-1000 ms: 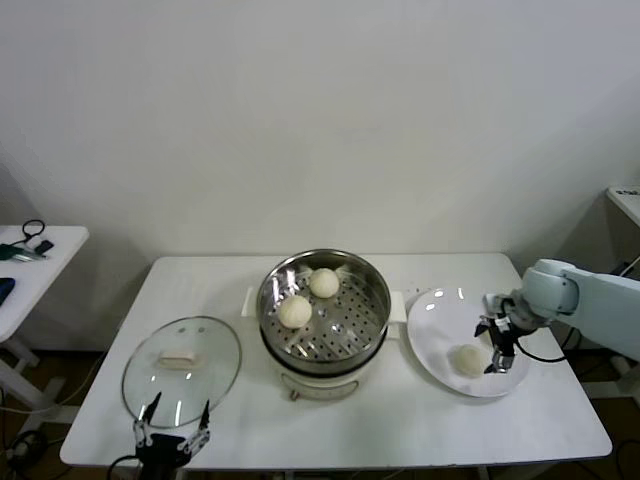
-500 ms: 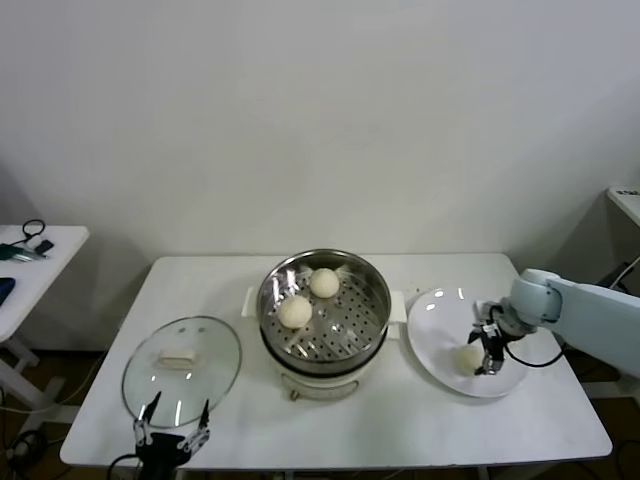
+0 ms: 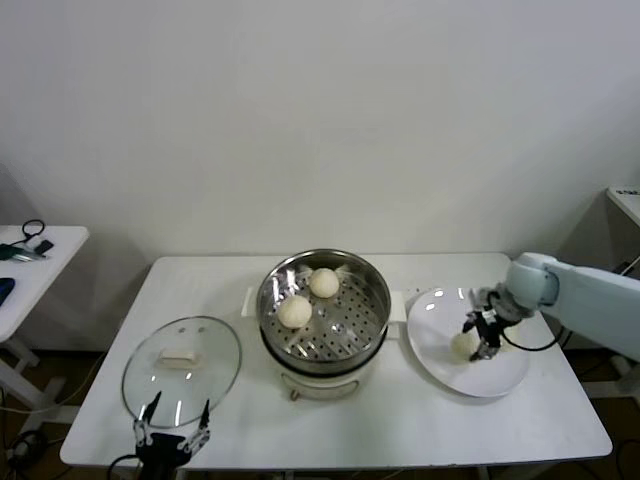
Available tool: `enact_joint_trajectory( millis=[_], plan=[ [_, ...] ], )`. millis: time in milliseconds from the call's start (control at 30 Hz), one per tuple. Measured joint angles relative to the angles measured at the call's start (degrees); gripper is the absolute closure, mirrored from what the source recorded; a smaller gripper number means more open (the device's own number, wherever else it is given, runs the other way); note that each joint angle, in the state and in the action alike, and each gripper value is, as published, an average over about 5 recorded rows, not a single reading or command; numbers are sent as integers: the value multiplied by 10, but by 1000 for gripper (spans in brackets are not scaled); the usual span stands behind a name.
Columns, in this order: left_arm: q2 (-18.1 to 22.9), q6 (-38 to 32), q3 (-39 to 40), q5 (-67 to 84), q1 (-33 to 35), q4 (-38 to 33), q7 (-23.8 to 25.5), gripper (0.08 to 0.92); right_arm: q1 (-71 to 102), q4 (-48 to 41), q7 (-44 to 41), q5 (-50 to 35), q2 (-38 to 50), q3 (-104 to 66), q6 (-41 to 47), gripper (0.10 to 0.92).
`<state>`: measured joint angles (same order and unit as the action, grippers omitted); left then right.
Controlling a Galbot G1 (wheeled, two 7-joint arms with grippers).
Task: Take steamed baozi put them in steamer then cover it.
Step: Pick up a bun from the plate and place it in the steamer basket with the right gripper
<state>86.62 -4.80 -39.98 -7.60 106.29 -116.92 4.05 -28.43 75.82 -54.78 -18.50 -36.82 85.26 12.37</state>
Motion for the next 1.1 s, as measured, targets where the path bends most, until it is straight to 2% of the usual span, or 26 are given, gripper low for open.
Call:
enact_joint_trajectory(
  millis=[267, 533, 800, 1100],
  plan=[
    [0, 1, 3, -3, 1, -5, 0, 177, -196, 33, -42, -31, -61, 78, -96, 381],
    [0, 3, 0, -4, 3, -12, 0, 177, -308, 129, -31, -27, -138, 88, -186, 380],
    [0, 7, -10, 1, 6, -22, 0, 177, -297, 194, 14, 46, -201, 86, -242, 381],
    [5, 10, -17, 7, 6, -26, 0, 177, -221, 202, 52, 136, -254, 75, -274, 381]
  ],
)
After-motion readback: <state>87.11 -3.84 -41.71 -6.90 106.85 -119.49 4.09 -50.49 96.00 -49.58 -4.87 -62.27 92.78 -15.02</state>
